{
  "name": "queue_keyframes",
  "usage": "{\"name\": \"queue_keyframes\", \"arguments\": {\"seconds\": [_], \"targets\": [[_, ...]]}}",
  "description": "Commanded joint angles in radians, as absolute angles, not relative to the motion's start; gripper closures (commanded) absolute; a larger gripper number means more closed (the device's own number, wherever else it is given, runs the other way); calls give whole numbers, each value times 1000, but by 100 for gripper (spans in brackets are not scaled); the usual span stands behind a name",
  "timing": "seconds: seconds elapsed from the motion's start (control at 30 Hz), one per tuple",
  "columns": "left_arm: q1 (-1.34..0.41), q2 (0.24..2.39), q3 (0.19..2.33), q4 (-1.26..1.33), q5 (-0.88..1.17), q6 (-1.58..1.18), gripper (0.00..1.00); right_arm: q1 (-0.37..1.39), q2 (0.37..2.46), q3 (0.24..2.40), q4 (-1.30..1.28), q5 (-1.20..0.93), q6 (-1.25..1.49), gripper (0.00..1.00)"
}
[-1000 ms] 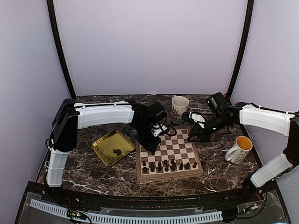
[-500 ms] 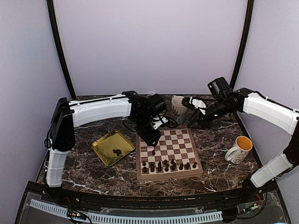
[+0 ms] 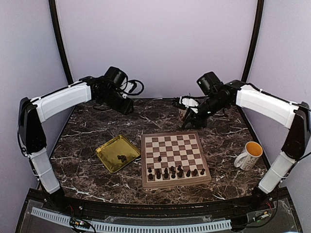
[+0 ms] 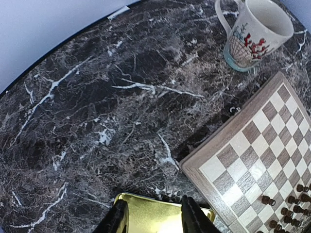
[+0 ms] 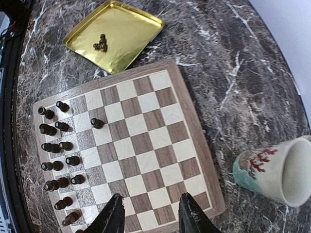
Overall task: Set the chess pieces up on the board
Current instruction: Pick up the pawn from the chessboard.
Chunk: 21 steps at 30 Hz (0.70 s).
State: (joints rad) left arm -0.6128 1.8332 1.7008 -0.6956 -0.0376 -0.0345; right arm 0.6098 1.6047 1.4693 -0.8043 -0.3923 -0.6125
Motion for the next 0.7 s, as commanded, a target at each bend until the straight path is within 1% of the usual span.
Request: {"name": "queue_keyframes", "arguments": {"seconds": [0.0,0.17,0.37,0.67], "targets": [[-542,1730,1575,-519,-16,-73,61,705,1691,1508,-847,-337,-610,62],[-493,1685,1474,-450,-19,-95,61,804,1799,1553,-869,-289,-613,62],[-491,1670,1472,-462,-19,-102,61,878,1936,1632,-899,-272,-609,61],[-489,1642,1468,-469,-19,-97,61,936,2049,1702,-922,-274,-599,60]]}}
